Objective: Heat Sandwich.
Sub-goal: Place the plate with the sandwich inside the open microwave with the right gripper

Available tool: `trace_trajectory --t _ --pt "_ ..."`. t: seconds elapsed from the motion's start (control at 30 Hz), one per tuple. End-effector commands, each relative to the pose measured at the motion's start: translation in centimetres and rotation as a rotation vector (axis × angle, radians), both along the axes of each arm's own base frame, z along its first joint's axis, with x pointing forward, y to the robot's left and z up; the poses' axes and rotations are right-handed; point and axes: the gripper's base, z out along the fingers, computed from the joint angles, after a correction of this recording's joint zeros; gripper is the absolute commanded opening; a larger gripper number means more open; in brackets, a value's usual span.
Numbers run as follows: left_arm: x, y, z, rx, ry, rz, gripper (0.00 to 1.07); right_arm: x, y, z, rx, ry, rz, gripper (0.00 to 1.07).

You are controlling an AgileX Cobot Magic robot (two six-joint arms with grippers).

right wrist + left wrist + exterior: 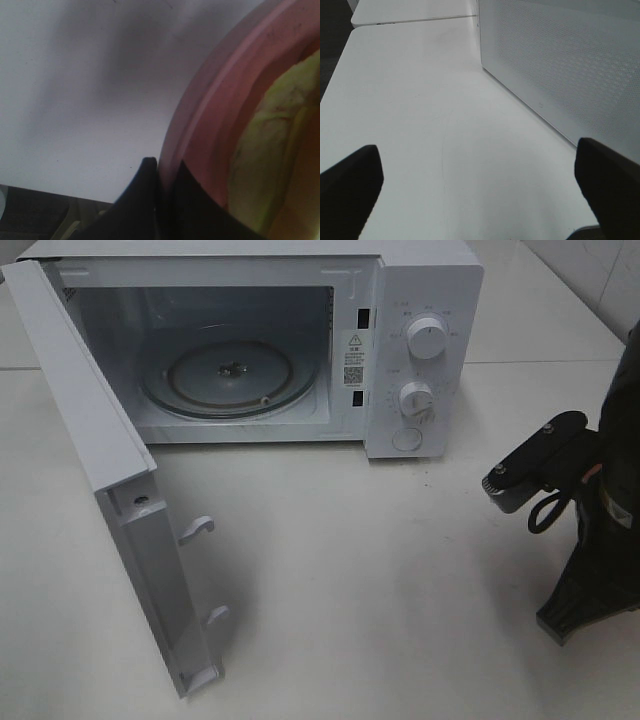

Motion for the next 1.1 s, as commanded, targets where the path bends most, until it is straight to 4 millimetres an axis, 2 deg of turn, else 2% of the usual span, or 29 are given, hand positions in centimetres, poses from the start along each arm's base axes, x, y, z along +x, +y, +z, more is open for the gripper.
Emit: trace_trajectory --t 0.03,0.37,0.6,1.1 --pt "-0.3 0.0 0.0 -0.006 -0.037 0.007 1.01 -0.8 0.2 0.5 -0.017 -0.018 0.03 0.01" --pt "-0.3 0.0 0.0 -0.006 -0.037 0.007 1.01 -2.8 2.4 0.9 -0.007 -0.009 0.148 0.01" --pt "-0.3 0.0 0.0 -0.006 -0.037 0.007 1.01 -3.4 3.2 0.9 -0.012 -0.004 0.233 0.01" --pt "-0.3 0.0 0.0 -0.006 -0.037 0.007 1.01 -2.7 4.1 0.9 -0.016 0.004 0.537 0.01"
